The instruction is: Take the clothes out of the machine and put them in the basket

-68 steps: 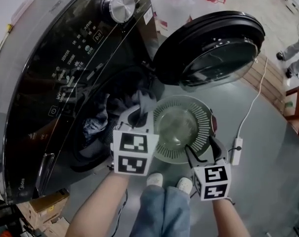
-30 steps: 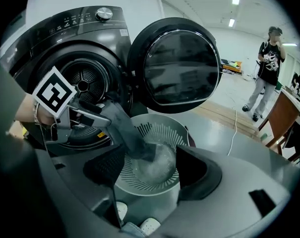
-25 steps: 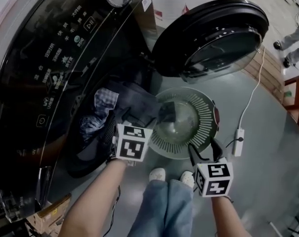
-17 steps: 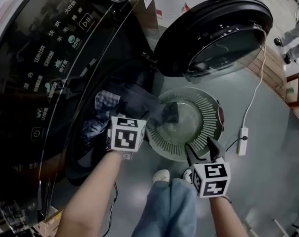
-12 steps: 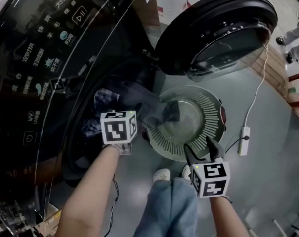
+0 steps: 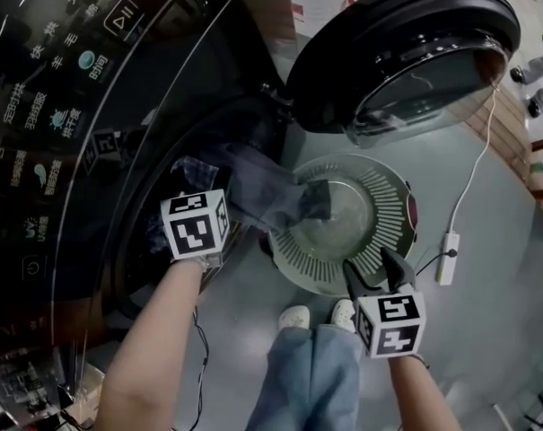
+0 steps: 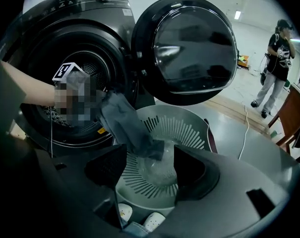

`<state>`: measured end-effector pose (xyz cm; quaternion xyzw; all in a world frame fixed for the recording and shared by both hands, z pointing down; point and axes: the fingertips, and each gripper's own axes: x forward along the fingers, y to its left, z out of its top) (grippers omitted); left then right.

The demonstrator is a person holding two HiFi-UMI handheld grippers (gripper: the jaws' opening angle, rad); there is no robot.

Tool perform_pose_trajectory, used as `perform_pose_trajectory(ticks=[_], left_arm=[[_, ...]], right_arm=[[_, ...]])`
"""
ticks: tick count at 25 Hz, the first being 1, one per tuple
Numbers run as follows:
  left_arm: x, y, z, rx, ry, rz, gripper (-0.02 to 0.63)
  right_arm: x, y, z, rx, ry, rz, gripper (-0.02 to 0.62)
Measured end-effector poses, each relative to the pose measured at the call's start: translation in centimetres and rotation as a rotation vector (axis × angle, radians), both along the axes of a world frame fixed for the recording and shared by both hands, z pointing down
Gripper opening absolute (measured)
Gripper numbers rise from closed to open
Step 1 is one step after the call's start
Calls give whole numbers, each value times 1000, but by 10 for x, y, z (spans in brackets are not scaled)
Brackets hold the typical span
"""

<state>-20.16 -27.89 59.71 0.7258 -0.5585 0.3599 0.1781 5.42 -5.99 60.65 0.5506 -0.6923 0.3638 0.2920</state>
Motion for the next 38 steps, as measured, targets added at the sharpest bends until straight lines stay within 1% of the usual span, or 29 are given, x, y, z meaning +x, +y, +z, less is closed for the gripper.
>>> perform_pose_trajectory(ticks=[3,5,6,8,10,12,13,14,16,17,18,19,20,22,23,26,28,32,34,38], left_arm=[[28,-8,-1,45,-29,142,387],[46,-17,2,53,-60,221,387],[52,-22,6,43,-74,248,387],[59,-30,17,-5,-99,276,387],[58,-36,29,-69,-114,278,390],[54,-41,38,-121,-113,265,400],[51,-43,42,-152,-105,256,421],[48,-44,46,-194,-90,243,425],[46,-35,53,-315,-40,203,418],[47,-27,56,-371,-15,187,397],[51,-21,57,-405,5,186,350],[57,-15,58,-415,16,200,253],[62,-11,56,-406,0,215,196],[56,-8,48,-362,-110,218,59],[57,-6,44,-340,-128,219,56],[62,4,29,-276,-92,214,52],[63,12,15,-239,-87,209,52],[70,34,-14,-190,-70,194,52],[75,46,-28,-183,-30,168,52],[89,65,-55,-158,75,132,51]], right_arm=[[-4,-2,1,1,-7,-10,282],[-6,-5,1,8,-11,-20,281],[-7,-6,1,12,-12,-22,281],[-6,-9,4,15,-13,-21,281],[-4,-10,8,12,-15,-15,279],[-3,-9,10,8,-18,-13,276],[-4,-9,12,7,-18,-14,276],[-4,-8,13,6,-19,-17,276],[-5,-5,15,3,-19,-20,275],[-5,-4,16,-1,-20,-21,275],[-5,-2,17,-5,-20,-21,275],[-5,0,17,-10,-21,-21,274],[-6,1,16,-12,-23,-20,273],[-7,2,13,-10,-28,-22,270],[-7,3,10,-7,-30,-25,268],[-4,5,2,-2,-27,-32,265],[0,6,-3,0,-25,-30,262],[4,8,-18,15,-28,-33,258],[6,9,-26,19,-24,-42,256],[10,15,-39,23,-19,-44,255]])
